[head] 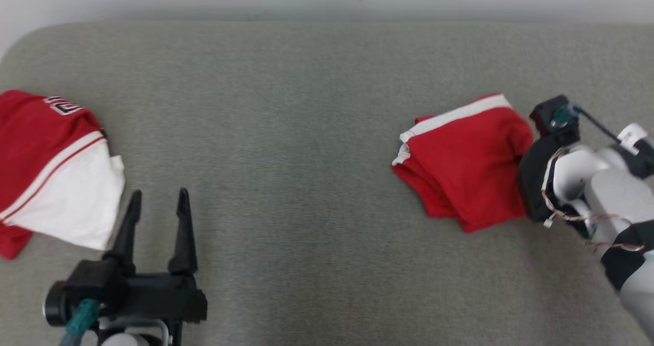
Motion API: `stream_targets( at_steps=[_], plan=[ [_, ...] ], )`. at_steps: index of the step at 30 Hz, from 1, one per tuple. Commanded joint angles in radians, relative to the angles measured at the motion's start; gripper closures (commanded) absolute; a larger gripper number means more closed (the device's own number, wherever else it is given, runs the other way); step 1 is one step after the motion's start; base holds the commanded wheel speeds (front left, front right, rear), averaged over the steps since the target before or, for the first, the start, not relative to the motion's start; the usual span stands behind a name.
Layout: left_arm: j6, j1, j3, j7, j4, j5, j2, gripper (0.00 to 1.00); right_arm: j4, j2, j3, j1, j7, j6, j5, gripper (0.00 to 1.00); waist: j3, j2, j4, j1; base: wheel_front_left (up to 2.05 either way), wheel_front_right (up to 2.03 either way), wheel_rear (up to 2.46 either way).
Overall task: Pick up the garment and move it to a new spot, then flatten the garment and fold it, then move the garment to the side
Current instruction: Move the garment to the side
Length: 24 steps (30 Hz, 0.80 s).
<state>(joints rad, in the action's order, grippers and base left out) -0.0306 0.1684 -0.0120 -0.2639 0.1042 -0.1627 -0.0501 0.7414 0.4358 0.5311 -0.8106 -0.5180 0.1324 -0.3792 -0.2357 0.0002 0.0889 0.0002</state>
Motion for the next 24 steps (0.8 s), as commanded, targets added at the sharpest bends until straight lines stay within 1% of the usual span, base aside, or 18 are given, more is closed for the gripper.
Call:
stream_targets(
  at_steps=[1, 4, 6, 12, 17, 21, 24],
  plan=[
    [-0.003, 0.019, 0.009, 0.0, -0.009, 0.01, -0.001, 0.0, -0.012, 0.023, 0.017, -0.018, 0.009, -0.003, -0.007, 1.0, -0.078, -0.0002, -0.085, -0.0002, 0.0, 0.0, 0.0],
    [-0.017, 0.055, 0.015, -0.001, -0.028, 0.035, -0.001, 0.0, -0.043, 0.084, 0.06, -0.054, 0.03, -0.003, -0.022, 1.0, -0.122, -0.0002, -0.136, -0.0002, 0.0, 0.0, 0.0],
    [-0.02, 0.074, 0.008, -0.001, -0.038, 0.051, -0.001, 0.0, -0.047, 0.12, 0.065, -0.075, 0.051, -0.003, -0.027, 1.0, -0.149, -0.0002, -0.168, -0.0002, 0.0, 0.0, 0.0],
    [-0.043, 0.133, -0.014, -0.001, -0.062, 0.08, -0.002, 0.0, -0.008, 0.225, 0.038, -0.123, 0.15, -0.003, 0.013, 1.0, -0.212, -0.0002, -0.231, -0.0002, 0.0, 0.0, 0.0],
    [-0.057, 0.168, -0.033, -0.001, -0.081, 0.096, -0.002, 0.0, 0.028, 0.264, -0.009, -0.148, 0.242, -0.003, 0.059, 1.0, -0.253, -0.0002, -0.257, -0.0002, 0.0, 0.0, 0.0],
    [-0.064, 0.183, -0.039, -0.001, -0.096, 0.106, -0.008, 0.0, 0.053, 0.267, -0.045, -0.163, 0.297, -0.003, 0.103, 1.0, -0.277, -0.0002, -0.27, -0.0002, 0.0, 0.0, 0.0],
    [-0.068, 0.188, -0.035, -0.001, -0.106, 0.111, -0.019, 0.0, 0.063, 0.262, -0.06, -0.17, 0.316, -0.003, 0.14, 1.0, -0.287, -0.0002, -0.284, -0.0002, 0.0, 0.0, 0.0]
  ],
)
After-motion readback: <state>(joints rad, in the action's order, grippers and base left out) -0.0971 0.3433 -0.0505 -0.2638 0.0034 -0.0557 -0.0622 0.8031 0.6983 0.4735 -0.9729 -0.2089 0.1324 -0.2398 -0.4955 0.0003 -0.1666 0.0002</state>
